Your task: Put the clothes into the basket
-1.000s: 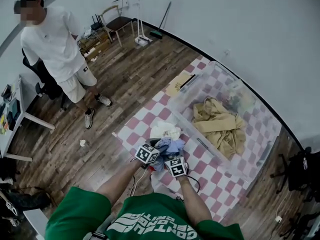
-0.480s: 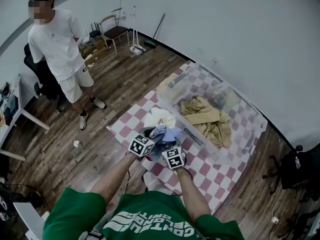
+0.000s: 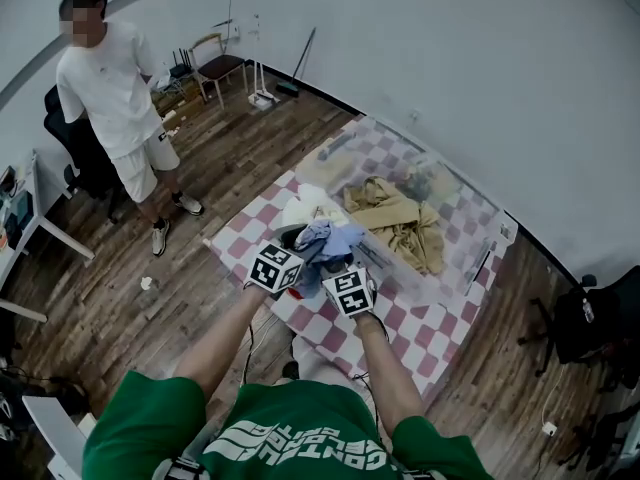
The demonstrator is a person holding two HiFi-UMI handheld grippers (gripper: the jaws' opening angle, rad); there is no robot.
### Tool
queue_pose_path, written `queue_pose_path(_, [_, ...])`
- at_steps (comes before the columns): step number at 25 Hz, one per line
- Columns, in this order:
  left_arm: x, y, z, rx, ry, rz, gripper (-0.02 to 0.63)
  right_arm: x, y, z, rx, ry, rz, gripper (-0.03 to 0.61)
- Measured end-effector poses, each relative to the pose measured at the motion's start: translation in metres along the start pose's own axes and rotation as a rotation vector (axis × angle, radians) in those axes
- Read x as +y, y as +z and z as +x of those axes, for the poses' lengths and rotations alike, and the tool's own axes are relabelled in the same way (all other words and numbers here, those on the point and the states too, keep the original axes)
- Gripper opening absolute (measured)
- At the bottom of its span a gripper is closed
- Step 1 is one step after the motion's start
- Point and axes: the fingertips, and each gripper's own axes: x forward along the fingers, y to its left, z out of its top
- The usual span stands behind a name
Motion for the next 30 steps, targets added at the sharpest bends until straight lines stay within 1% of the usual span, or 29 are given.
queue_pose_path(9, [-0.028,0.089,-0.003,-0.106,0.01,0.072,0.19,-0.043,0.066,-0.049,-0.07,-0.032,-0.055,0.247])
queue_pose_path(13, [-0.032,0.138,0.009,-0.162,0.008,0.111,0.19,-0.078,0.101,-0.062,-0.109,-0.057,-0.089,0.245])
queue_pose_path(19, [-0.045,0.197,0.036,-0.218,-0.006,0.175,0.19,-0.131,0.138,-0.084,-0.164,-0.101,-0.12,0.245])
queue_pose_path(25, [-0.06,0.245,0.062,-0.263,-0.029,0.243,0.19,-0.178,0.162,-0.102,-0.208,-0.158,-0.135,0.245])
queue_pose_path(28, [-0.067,0.256,0.082,-0.268,-0.048,0.256,0.19,-0.201,0.16,-0.107,-0.198,-0.182,-0.134,0.245])
queue_pose_path(30, [-0.069,0.256,0.095,-0.26,-0.062,0.254,0.19,-0.213,0.155,-0.106,-0.189,-0.194,-0.133,0.245])
